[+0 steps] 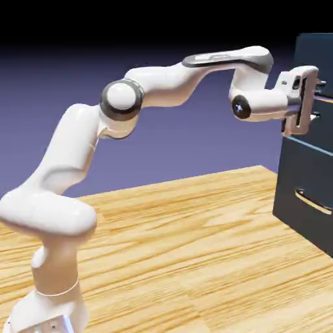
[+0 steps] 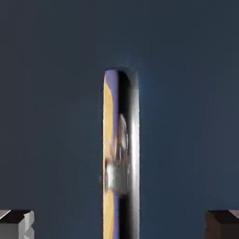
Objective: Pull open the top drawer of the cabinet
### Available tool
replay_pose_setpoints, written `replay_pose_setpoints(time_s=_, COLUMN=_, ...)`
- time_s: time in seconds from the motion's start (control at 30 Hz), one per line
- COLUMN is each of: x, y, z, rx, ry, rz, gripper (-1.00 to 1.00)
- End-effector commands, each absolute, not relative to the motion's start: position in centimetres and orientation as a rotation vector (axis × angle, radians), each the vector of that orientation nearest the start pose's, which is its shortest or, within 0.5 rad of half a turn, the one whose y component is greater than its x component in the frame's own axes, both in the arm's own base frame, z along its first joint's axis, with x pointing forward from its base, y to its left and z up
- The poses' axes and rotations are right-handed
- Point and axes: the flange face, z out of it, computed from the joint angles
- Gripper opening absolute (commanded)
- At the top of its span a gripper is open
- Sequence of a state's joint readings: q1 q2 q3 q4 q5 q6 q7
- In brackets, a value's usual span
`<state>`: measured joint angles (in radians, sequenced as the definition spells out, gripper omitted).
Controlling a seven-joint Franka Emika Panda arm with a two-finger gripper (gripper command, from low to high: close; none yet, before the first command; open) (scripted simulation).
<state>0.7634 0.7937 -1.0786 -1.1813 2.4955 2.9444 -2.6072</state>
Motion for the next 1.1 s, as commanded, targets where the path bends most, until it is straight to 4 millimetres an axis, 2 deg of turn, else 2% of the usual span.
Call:
replay_pose_setpoints(time_s=0.0, x=73.4, y=1.4, z=55.3, rx=1.754, ry=0.730, rz=1.760, gripper=0.00)
replay_pose_setpoints(time_s=0.23, x=76.9, y=1.5, z=54.9, rx=1.760, ry=0.730, rz=1.761, gripper=0.00)
replay_pose_setpoints(time_s=0.27, x=76.9, y=1.5, z=54.9, rx=1.760, ry=0.730, rz=1.761, gripper=0.00)
replay_pose_setpoints(time_s=0.3, x=76.9, y=1.5, z=54.9, rx=1.760, ry=0.730, rz=1.761, gripper=-1.00)
replay_pose_setpoints(time_s=0.4, x=76.0, y=1.5, z=54.9, rx=1.760, ry=0.730, rz=1.760, gripper=-1.00)
replay_pose_setpoints(time_s=0.63, x=72.2, y=1.5, z=54.9, rx=1.760, ry=0.730, rz=1.761, gripper=-1.00)
replay_pose_setpoints(time_s=1.07, x=62.9, y=1.5, z=54.9, rx=1.760, ry=0.730, rz=1.761, gripper=-1.00)
